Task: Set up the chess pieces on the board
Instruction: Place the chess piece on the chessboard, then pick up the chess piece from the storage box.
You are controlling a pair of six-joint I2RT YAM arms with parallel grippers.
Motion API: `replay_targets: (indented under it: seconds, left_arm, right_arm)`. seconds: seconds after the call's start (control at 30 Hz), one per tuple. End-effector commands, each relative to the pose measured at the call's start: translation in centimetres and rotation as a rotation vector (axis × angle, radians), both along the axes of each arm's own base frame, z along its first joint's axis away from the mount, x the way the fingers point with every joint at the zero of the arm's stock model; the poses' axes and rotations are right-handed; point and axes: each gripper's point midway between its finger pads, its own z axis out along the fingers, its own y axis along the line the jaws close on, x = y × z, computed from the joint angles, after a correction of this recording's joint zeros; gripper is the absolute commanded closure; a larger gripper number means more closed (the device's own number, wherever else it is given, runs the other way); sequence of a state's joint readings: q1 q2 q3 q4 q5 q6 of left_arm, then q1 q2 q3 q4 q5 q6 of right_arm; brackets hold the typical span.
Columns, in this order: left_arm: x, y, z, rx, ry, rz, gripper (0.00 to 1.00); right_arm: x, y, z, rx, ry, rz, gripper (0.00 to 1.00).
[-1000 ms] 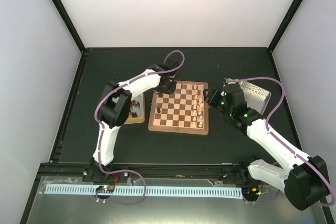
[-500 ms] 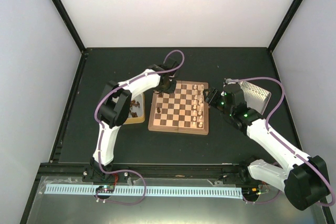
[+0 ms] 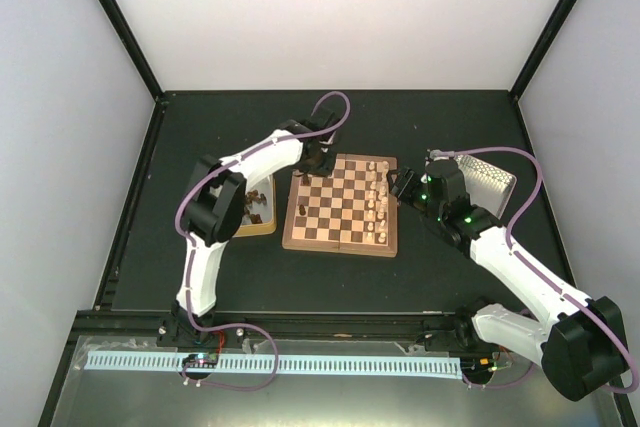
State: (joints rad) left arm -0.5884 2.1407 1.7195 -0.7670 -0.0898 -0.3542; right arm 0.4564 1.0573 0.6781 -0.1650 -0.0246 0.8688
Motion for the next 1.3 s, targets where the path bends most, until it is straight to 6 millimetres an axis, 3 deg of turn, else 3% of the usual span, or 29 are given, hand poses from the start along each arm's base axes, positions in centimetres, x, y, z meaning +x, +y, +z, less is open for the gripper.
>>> replay_targets:
  seconds: [0.0,0.17,0.4,0.53,0.8,1.07,1.27]
  left_arm:
    - [0.8,-0.4,7.1,-0.086,-0.114,-0.005,0.69]
    - [0.0,1.5,9.6,-0.087,-0.173,0.041,0.69]
    - [-2.1,8.2,10.7,-0.096,-0.240,0.214,0.65]
    - [-3.6,11.5,9.3,-0.120,-0.221,0.293,0.67]
    - [-6.0,15.6,3.7,-0.054,-0.107,0.382,0.76]
    - [-5.7,15.4,0.2,-0.022,-0.024,0.371,0.80]
    - [-5.2,15.3,-1.2,-0.007,-0.007,0.356,0.80]
  right_arm:
    - [0.2,-0.2,0.7,-0.001,-0.026,-0.005,0.40]
    - [0.2,-0.1,0.8,0.002,-0.028,0.001,0.40]
    - [0.3,-0.1,0.9,-0.014,-0.033,0.009,0.40]
    - [0.5,0.0,0.9,-0.014,-0.029,0.012,0.40]
    - [1.1,1.0,0.2,0.000,0.002,0.035,0.41]
    - [1.2,0.9,0.4,-0.002,-0.002,0.032,0.41]
    - [1.2,0.8,0.3,-0.007,0.000,0.027,0.41]
